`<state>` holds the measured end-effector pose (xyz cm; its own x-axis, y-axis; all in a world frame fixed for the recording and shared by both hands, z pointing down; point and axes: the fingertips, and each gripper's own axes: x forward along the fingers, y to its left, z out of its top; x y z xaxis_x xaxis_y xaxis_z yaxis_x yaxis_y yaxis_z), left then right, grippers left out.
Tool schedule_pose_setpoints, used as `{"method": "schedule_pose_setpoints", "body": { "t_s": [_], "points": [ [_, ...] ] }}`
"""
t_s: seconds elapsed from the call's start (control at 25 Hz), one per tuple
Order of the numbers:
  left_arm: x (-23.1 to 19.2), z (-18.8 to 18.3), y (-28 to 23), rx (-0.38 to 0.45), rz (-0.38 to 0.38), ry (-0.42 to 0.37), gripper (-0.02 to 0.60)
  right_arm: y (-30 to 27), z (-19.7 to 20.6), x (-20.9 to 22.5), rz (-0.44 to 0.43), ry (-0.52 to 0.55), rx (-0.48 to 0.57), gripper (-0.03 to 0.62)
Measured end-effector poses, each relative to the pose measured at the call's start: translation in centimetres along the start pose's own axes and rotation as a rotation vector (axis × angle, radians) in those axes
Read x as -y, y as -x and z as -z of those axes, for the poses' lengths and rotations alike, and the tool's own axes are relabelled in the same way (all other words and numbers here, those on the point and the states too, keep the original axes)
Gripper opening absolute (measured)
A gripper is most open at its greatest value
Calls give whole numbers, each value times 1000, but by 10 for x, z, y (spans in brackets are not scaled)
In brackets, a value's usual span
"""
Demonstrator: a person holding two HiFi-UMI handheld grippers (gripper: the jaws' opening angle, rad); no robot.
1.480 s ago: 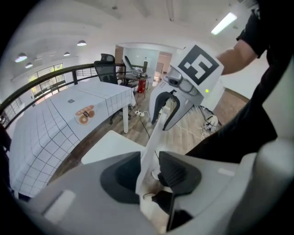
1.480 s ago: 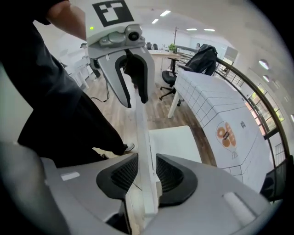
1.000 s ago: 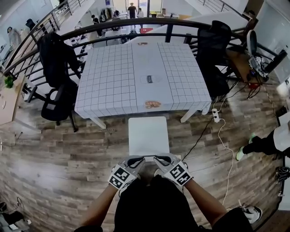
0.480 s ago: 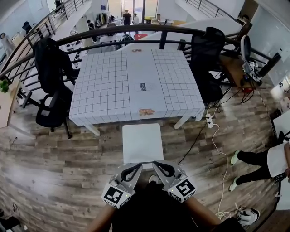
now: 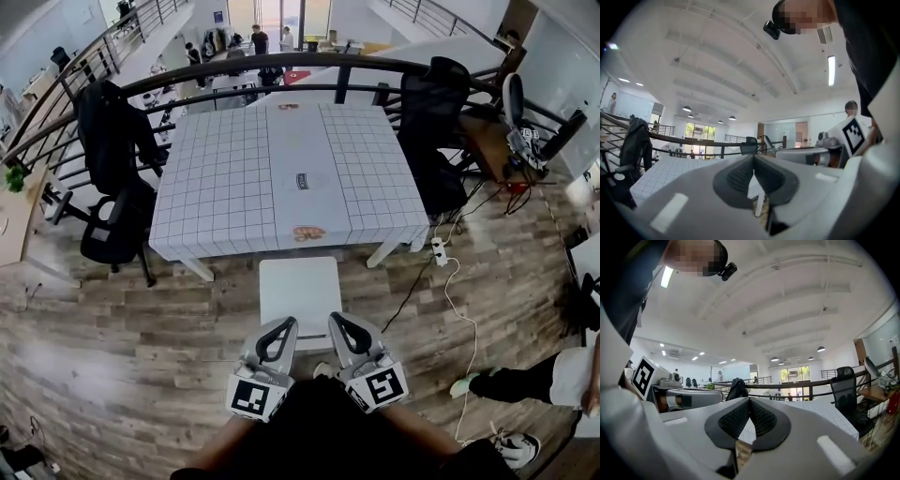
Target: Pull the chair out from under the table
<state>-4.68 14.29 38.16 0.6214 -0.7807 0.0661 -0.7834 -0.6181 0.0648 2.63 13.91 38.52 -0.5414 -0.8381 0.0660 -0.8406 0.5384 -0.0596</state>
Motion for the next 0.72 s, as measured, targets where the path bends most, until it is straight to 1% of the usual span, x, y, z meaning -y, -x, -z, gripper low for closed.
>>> {"method": "schedule_pose_setpoints", "body": {
  "t_s": [0.08,0.16,0.24,0.32,0.4,0.52,0.72],
  "points": [
    [-7,-14,-4,25,-16,-12,9,-12,-9,-3,-5,4,0,-2],
    [-9,-23,-5,50,-17,-36,9,-21,-14,-8,-28,7,1,-2],
    [-2,-27,-3,65,-14,-70,9,-21,-17,-13,-53,24,19,-2],
    [10,-30,-3,62,-20,-83,9,-12,-22,-12,-62,61,42,-3],
    [19,-35,-5,50,-33,-72,9,-3,-31,-8,-56,73,60,-3],
    [20,-40,-6,38,-42,-43,9,-2,-42,-6,-42,68,66,-3],
    [-11,-18,-9,34,-36,-15,9,-32,-24,-11,-23,93,64,-3]
  ]
}}
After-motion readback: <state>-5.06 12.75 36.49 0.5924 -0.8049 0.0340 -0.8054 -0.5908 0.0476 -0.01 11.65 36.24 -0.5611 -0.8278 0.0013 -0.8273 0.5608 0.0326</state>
